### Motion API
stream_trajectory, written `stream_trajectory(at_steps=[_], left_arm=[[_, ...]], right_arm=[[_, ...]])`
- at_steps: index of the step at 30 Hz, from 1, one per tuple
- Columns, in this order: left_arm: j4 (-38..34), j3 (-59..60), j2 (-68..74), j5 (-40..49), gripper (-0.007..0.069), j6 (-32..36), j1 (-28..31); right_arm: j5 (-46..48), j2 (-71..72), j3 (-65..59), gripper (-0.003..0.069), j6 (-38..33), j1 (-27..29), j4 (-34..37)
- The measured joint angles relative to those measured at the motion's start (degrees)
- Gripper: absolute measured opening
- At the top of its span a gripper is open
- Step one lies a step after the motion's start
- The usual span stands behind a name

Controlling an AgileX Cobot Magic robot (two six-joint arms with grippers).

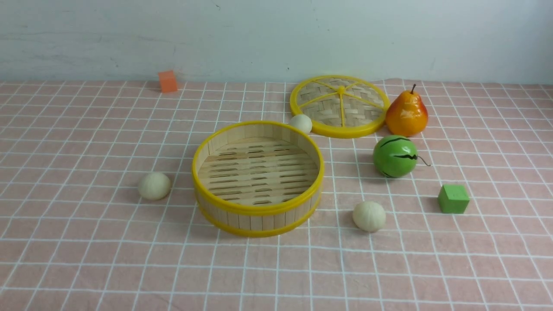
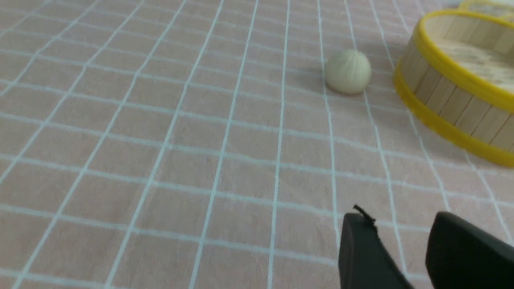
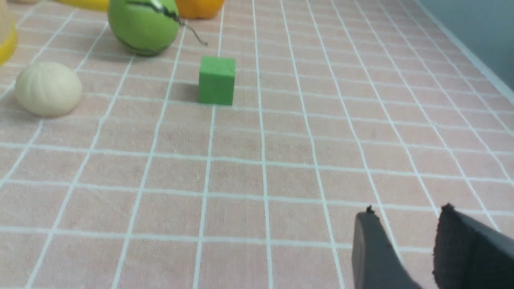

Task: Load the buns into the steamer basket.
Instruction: Use the left arm to grab a steamed stuffed bun

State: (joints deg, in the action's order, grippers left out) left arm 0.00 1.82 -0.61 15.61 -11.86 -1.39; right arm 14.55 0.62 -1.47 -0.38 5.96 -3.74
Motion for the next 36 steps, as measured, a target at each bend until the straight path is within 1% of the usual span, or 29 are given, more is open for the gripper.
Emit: stream_trajectory(at_steps=[2, 5, 6, 8, 9, 10, 11, 13, 15, 17, 18, 20, 22, 23, 24, 26, 28, 29, 31, 32, 34, 35, 36], left_arm=[[0.0, 0.0, 0.0, -5.7, 0.0237, 0.0, 0.0], [0.0, 0.0, 0.0, -15.6, 0.0237, 0.0, 0.0], [0.0, 0.0, 0.0, -16.3, 0.0237, 0.0, 0.0], [0.0, 0.0, 0.0, -25.1, 0.0237, 0.0, 0.0], [0.0, 0.0, 0.0, -28.4, 0.0237, 0.0, 0.0], [0.0, 0.0, 0.0, -29.1, 0.0237, 0.0, 0.0], [0.0, 0.0, 0.0, -34.3, 0.0237, -0.7, 0.0], [0.0, 0.0, 0.0, -40.1, 0.0237, -3.4, 0.0], [-1.0, 0.0, 0.0, -46.4, 0.0233, -8.2, 0.0], [-1.6, -0.2, 0.0, -49.3, 0.0213, -12.7, 0.0], [-1.6, -1.0, 0.1, -49.2, 0.02, -14.7, 0.0], [0.0, -4.2, 1.2, -46.9, 0.0146, -18.0, 0.0], [3.4, -9.9, 4.6, -42.7, 0.0072, -19.6, 0.0], [4.6, -12.5, 6.4, -40.7, 0.004, -20.0, 0.0], [6.9, -16.2, 9.5, -38.0, -0.0004, -20.3, 0.0], [9.0, -20.8, 14.4, -35.3, -0.0014, -20.7, 0.0], [9.7, -26.0, 21.8, -33.6, -0.0014, -21.1, 0.0], [9.8, -26.4, 22.6, -33.5, -0.0014, -21.2, 0.0], [10.8, -31.1, 31.0, -31.3, -0.0014, -22.6, 0.0], [12.0, -33.3, 34.3, -28.9, -0.0014, -23.5, 0.0], [16.1, -38.9, 41.3, -20.3, -0.0014, -26.2, -0.3], [16.1, -39.5, 41.9, -19.2, -0.0014, -26.4, -0.4], [18.0, -43.5, 46.0, -11.5, -0.0014, -27.6, -1.3]], right_arm=[[-6.8, 0.0, 0.0, 0.0239, 0.0, 0.0, 0.0], [-19.5, 0.0, 0.0, 0.0239, 1.0, 0.0, 0.0], [-19.5, 0.0, 0.0, 0.0239, 1.1, 0.0, 0.0], [-31.7, 0.0, 0.0, 0.0239, 5.6, 0.0, 0.0], [-35.1, 0.0, 0.0, 0.0239, 7.8, 0.0, 0.0], [-36.8, 0.0, 0.0, 0.0239, 9.0, 0.0, -0.1], [-42.0, 0.0, 0.0, 0.0239, 13.7, 0.0, -0.3], [-45.0, 0.0, 0.0, 0.0239, 18.1, 0.0, -0.5], [-46.2, 0.0, 0.0, 0.0239, 24.0, 0.0, -0.7], [-46.2, 0.0, 0.0, 0.0233, 27.0, 0.0, -0.9], [-45.6, 0.0, 0.2, 0.0221, 28.3, 0.0, -1.2], [-43.1, -0.7, 1.9, 0.0186, 29.4, 0.0, -2.1], [-39.3, -3.0, 5.7, 0.0106, 29.8, 0.0, -4.4], [-38.0, -4.2, 7.3, 0.0078, 29.8, 0.0, -5.8], [-36.2, -6.1, 9.2, 0.0027, 29.8, 0.0, -7.6], [-32.9, -8.8, 12.3, -0.0012, 29.4, 0.0, -11.5], [-28.2, -13.6, 14.8, -0.0017, 28.7, 0.0, -19.0], [-27.4, -14.5, 15.2, -0.0016, 28.7, 0.0, -19.8], [-22.9, -20.4, 16.9, -0.0011, 29.7, -0.1, -29.0], [-21.5, -22.6, 17.4, -0.001, 30.9, -0.1, -31.4], [-17.4, -28.8, 19.0, -0.001, 37.6, -0.2, -36.2], [-17.0, -29.3, 19.0, -0.001, 37.6, -0.3, -36.6], [-14.6, -33.2, 20.3, -0.001, 42.4, -0.8, -38.9]])
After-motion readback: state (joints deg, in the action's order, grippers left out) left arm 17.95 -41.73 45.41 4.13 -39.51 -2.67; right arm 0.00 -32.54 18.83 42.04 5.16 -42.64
